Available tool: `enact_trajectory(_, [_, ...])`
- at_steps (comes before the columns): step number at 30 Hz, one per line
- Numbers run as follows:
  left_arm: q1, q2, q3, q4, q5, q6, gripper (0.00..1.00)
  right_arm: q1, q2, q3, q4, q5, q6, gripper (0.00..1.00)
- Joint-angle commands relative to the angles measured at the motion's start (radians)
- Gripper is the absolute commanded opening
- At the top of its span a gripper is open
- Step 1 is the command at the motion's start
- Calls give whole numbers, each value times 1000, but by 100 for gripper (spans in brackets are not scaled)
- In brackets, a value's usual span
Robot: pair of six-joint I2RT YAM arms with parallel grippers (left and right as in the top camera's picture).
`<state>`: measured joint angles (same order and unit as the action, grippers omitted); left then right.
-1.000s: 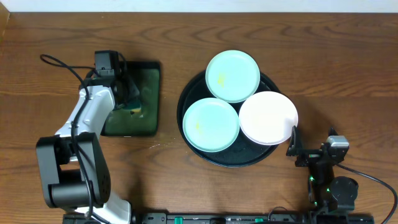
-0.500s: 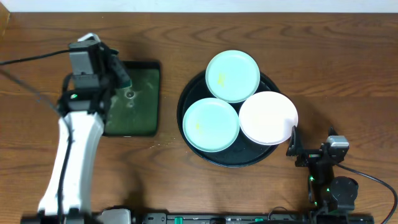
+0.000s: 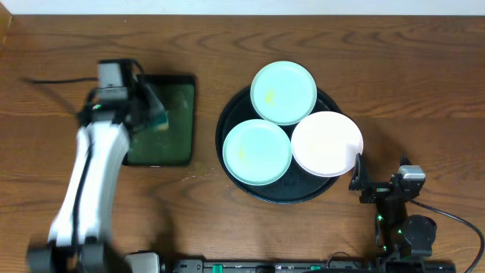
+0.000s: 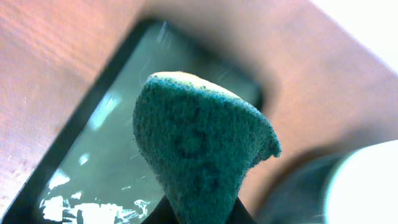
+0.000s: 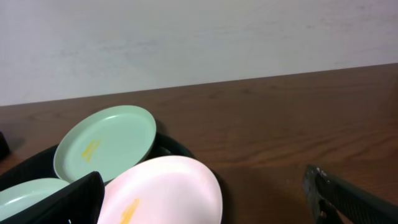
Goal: Clean dirty plates on tray and stack at the side
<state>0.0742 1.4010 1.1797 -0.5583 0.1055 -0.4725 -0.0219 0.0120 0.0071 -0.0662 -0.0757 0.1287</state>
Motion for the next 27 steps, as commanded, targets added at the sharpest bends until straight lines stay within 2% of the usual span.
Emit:
enact_trajectory(1, [-19,-129,25,-30,19,-186,8,4,-5,-2,-4,0,-6,99])
enact_trajectory(4, [-74,-182,19,-77,19,-206,7,4,-5,-2,-4,0,-6,99])
enact_trajectory(8, [-204,-158,14,-127,43,-206,8,3,-5,-2,-5,50,-15,99])
enact_trajectory(13, [-401,-32,14,-110,47,-207,8,3,-5,-2,19,55,-9,99])
enact_trajectory(19, [-543,156,14,-107,44,-221,7,3,-5,-2,42,16,-10,99])
enact_trajectory(21, [-563,202,14,-103,44,-221,7,3,-5,-2,89,11,-3,99])
enact_trajectory(27, [-576,311,14,-64,50,-221,7,3,-5,14,426,-82,31,99])
